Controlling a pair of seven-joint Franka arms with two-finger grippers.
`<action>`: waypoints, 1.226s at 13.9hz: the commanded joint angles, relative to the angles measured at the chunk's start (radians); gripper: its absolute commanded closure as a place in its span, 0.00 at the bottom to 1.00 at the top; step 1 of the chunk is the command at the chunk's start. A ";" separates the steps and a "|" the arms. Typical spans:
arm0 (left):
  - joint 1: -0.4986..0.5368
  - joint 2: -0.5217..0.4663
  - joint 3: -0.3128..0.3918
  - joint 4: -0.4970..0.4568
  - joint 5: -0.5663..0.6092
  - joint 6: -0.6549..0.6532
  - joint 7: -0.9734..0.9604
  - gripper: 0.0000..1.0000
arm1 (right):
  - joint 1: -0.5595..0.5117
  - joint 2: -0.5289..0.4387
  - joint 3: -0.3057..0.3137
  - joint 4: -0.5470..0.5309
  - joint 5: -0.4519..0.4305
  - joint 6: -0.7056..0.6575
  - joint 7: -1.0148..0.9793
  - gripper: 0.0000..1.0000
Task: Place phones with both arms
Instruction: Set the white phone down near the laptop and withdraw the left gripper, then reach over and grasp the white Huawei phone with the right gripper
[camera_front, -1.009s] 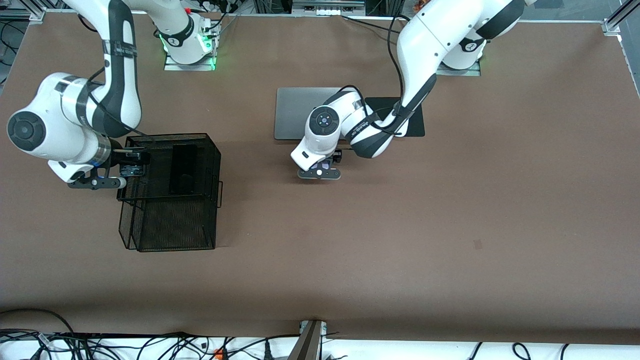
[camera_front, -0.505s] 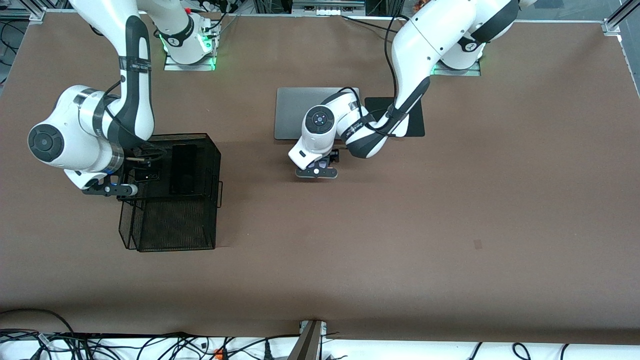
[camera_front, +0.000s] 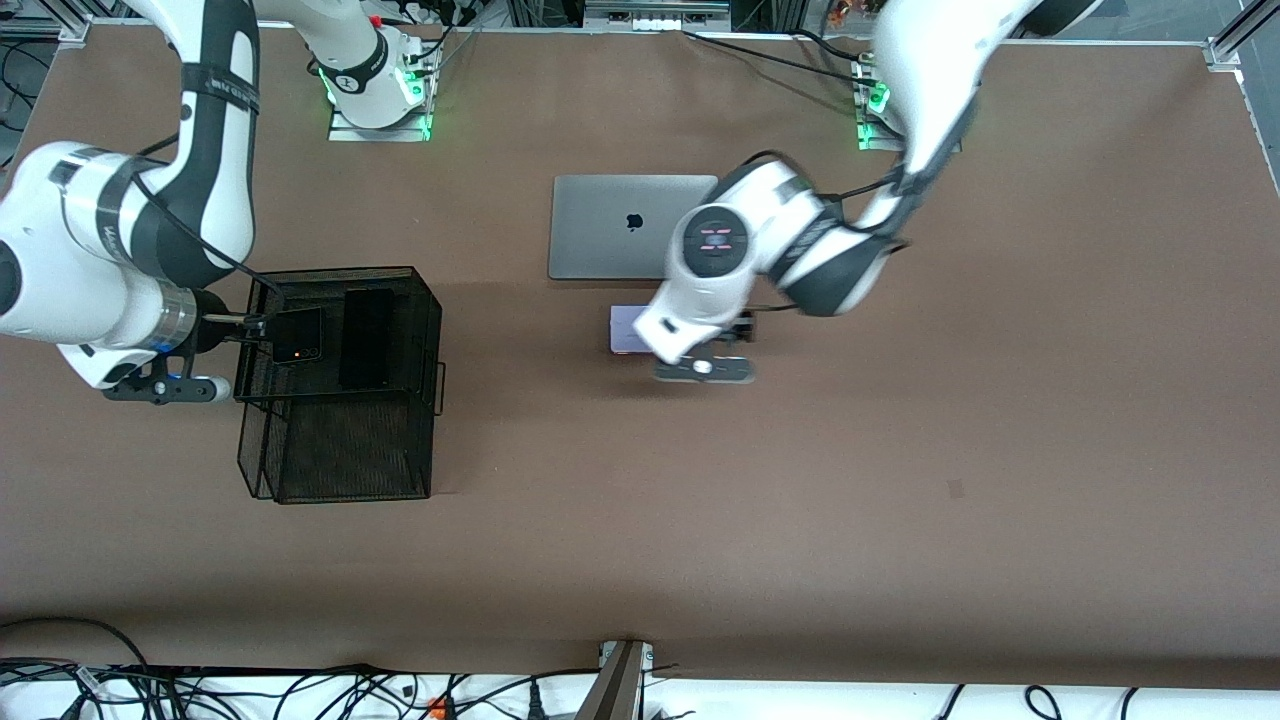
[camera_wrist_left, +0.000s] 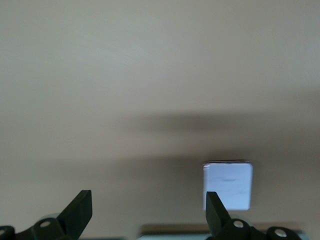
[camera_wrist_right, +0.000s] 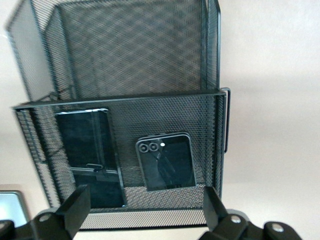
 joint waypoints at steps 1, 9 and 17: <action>0.133 -0.164 -0.012 -0.042 -0.036 -0.156 0.145 0.00 | -0.007 -0.003 0.005 0.051 0.008 -0.037 0.022 0.00; 0.498 -0.381 0.064 -0.033 -0.118 -0.395 0.707 0.00 | -0.018 -0.024 0.077 0.109 0.005 -0.045 0.152 0.00; 0.242 -0.726 0.431 -0.431 -0.164 -0.112 0.773 0.00 | -0.352 -0.066 0.816 0.285 -0.226 -0.059 0.780 0.00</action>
